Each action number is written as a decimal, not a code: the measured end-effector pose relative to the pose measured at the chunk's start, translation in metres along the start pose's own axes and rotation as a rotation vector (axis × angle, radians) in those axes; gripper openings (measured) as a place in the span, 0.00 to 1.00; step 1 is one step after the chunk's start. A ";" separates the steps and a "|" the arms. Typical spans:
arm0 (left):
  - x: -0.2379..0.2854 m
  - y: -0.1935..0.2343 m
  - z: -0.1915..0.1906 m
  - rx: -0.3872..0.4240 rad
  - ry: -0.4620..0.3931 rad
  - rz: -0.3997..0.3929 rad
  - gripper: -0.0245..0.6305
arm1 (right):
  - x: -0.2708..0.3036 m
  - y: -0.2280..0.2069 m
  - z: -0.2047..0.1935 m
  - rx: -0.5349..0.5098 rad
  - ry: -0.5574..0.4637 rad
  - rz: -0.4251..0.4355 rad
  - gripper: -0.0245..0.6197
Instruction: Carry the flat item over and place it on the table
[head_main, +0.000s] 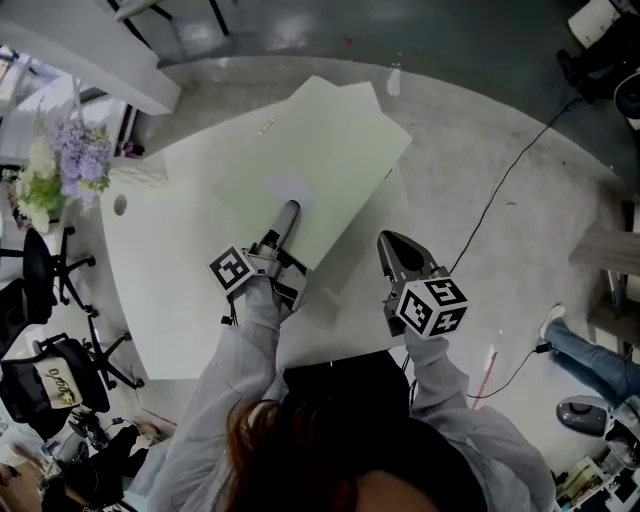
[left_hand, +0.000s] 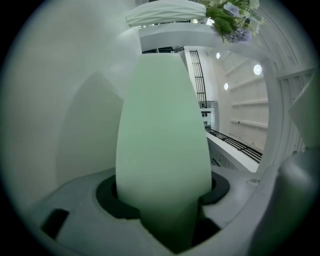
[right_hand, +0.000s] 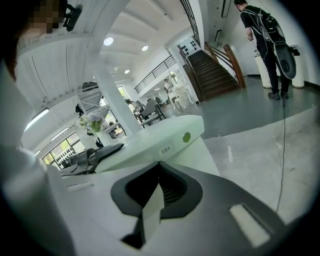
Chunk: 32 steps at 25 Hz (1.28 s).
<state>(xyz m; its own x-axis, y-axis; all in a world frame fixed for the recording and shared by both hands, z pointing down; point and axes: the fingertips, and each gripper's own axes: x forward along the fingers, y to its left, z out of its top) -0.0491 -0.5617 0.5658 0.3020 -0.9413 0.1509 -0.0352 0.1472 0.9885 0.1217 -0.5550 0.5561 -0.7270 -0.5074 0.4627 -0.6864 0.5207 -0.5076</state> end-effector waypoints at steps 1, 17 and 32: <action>0.000 0.001 0.000 -0.001 0.001 0.007 0.47 | 0.000 -0.001 0.000 0.000 0.001 -0.001 0.06; -0.008 0.002 0.016 0.224 -0.048 0.152 0.69 | -0.002 0.006 -0.006 -0.008 0.008 0.015 0.06; -0.029 0.009 0.027 0.515 -0.095 0.433 0.96 | -0.009 0.005 -0.015 -0.037 0.038 0.061 0.06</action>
<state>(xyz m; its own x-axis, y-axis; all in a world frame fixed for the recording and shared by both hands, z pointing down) -0.0838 -0.5415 0.5708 0.0744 -0.8562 0.5113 -0.5906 0.3753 0.7144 0.1248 -0.5374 0.5601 -0.7674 -0.4477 0.4591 -0.6402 0.5755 -0.5089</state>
